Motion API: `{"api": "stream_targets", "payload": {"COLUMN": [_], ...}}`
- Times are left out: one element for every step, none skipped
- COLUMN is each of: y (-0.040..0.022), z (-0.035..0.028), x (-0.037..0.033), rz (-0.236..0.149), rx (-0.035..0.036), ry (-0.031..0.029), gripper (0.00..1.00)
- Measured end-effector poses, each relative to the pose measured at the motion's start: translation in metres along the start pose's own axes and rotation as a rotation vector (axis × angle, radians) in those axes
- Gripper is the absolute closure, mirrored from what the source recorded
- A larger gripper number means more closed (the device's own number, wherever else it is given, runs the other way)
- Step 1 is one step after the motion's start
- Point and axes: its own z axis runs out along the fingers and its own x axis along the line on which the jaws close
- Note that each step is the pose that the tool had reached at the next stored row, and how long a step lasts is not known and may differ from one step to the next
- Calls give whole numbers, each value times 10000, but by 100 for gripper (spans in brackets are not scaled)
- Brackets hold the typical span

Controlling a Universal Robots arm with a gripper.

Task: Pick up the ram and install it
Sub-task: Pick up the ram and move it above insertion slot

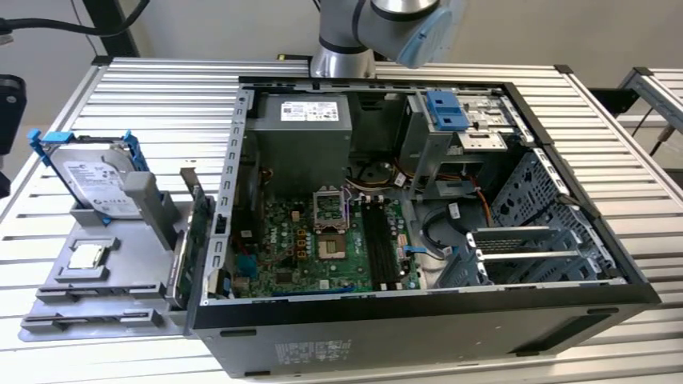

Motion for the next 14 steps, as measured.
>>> {"api": "stream_targets", "payload": {"y": [0,0,0,0,0,0,0,0,0,0,0,0,0,0], "z": [0,0,0,0,0,1,1,1,1,1,2,3,2,3], "x": [0,0,0,0,0,0,0,0,0,0,0,0,0,0], "rz": [-186,-372,-550,-731,-915,-1096,-1286,-1460,-1647,-1819,-2000,-2184,-2370,-2556], "rx": [-1,-2,-3,-4,-5,-5,-6,-7,-8,-9,-10,-11,-12,-12], "ry": [-5,-10,-15,-19,-24,-28,-34,-39,-43,-47,-52,-57,-61,-67], "gripper": [100,100,100,100,100,100,100,100,100,100,100,100,100,100]}}
